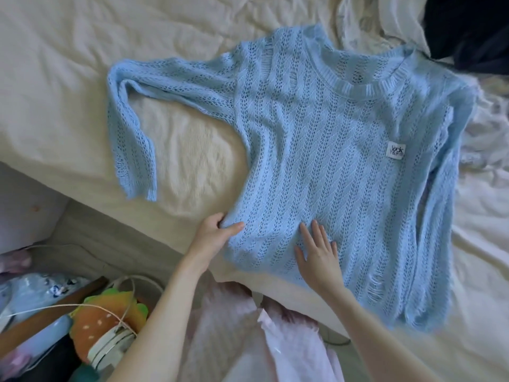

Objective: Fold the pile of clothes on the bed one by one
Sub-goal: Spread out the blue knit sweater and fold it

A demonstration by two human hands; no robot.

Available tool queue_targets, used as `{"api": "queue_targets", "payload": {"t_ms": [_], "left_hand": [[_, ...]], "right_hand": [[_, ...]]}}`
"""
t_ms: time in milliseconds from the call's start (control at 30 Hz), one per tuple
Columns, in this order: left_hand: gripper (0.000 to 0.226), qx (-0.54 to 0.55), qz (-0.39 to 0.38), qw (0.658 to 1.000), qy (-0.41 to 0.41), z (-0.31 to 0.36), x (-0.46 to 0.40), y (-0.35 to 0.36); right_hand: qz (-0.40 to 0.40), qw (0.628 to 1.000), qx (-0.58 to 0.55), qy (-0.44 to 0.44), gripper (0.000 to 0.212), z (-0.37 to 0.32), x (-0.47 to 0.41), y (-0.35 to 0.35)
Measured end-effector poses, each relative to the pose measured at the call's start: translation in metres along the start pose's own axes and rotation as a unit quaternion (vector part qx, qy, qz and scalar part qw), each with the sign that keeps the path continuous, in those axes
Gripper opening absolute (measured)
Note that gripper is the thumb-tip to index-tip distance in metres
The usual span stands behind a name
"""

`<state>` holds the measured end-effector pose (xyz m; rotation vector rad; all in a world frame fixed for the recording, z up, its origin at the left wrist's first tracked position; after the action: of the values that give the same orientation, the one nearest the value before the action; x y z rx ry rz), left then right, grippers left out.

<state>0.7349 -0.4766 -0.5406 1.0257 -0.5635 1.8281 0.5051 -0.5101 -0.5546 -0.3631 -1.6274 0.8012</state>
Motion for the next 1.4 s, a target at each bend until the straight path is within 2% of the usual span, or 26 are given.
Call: {"api": "queue_targets", "payload": {"t_ms": [67,133,167,233,367,467,600,700,800,900,1033,1100,1200,1300,1400], "left_hand": [[0.006,-0.037,0.013,0.999,0.016,0.001,0.001,-0.017],[0.016,-0.084,0.030,0.994,0.062,0.001,0.003,-0.027],[0.021,-0.091,0.031,0.991,0.094,0.001,0.004,-0.029],[0.016,-0.077,0.022,0.986,0.148,0.001,0.005,-0.031],[0.013,-0.089,0.018,0.976,0.196,-0.002,0.006,-0.032],[0.008,-0.127,0.025,0.978,0.161,-0.008,0.005,-0.035],[0.010,-0.221,-0.022,0.974,0.039,-0.034,0.009,-0.046],[0.022,-0.199,-0.016,0.980,0.013,-0.051,0.014,-0.048],[0.033,-0.212,0.019,0.976,0.041,-0.057,0.011,-0.041],[0.017,-0.232,0.043,0.966,0.109,-0.053,0.005,-0.026],[0.018,-0.213,0.144,0.944,0.207,-0.043,0.006,-0.022],[0.020,-0.204,0.183,0.935,0.227,-0.043,0.012,-0.031],[0.022,-0.293,0.204,0.914,0.194,-0.051,0.021,-0.043],[0.023,-0.423,0.213,0.870,0.133,-0.058,0.025,-0.045],[0.028,-0.475,0.234,0.839,0.127,-0.051,0.029,-0.027]], "right_hand": [[-0.001,1.000,0.003,-0.001,0.058,0.000,0.000,0.000],[-0.001,1.000,0.004,0.003,0.058,-0.001,-0.001,0.001],[-0.002,1.000,0.004,0.005,0.058,-0.001,-0.001,0.001],[-0.001,1.000,0.006,0.009,0.058,-0.002,-0.001,0.002],[0.000,1.000,0.009,0.017,0.059,-0.005,-0.001,0.003],[0.001,1.000,0.014,0.023,0.059,-0.007,-0.001,0.004],[0.011,0.999,0.007,0.031,0.060,-0.012,0.000,0.007],[0.016,0.999,0.003,0.036,0.059,-0.015,0.000,0.010],[0.023,0.999,0.002,0.036,0.059,-0.015,0.000,0.012],[0.031,0.999,0.003,0.034,0.058,-0.015,0.002,0.013],[0.055,0.998,0.022,0.008,0.057,-0.011,0.009,0.014],[0.059,0.998,0.033,-0.009,0.057,-0.007,0.015,0.017],[0.045,0.997,0.053,-0.028,0.058,0.004,0.029,0.026],[0.028,0.998,0.040,-0.047,0.057,0.024,0.043,0.032],[0.063,0.998,0.002,-0.015,0.049,0.053,0.058,0.029]]}}
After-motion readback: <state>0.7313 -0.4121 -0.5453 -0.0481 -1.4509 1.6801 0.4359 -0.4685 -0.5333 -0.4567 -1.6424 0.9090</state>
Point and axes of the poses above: each hand's wrist, its own x-axis away from the middle knuckle, its own y-axis out of the palm, z = x × y, the point moved 1 cm from there along -x, towards the middle knuckle, and after that the axes turned 13 degrees about x, right-handed, at the moved point
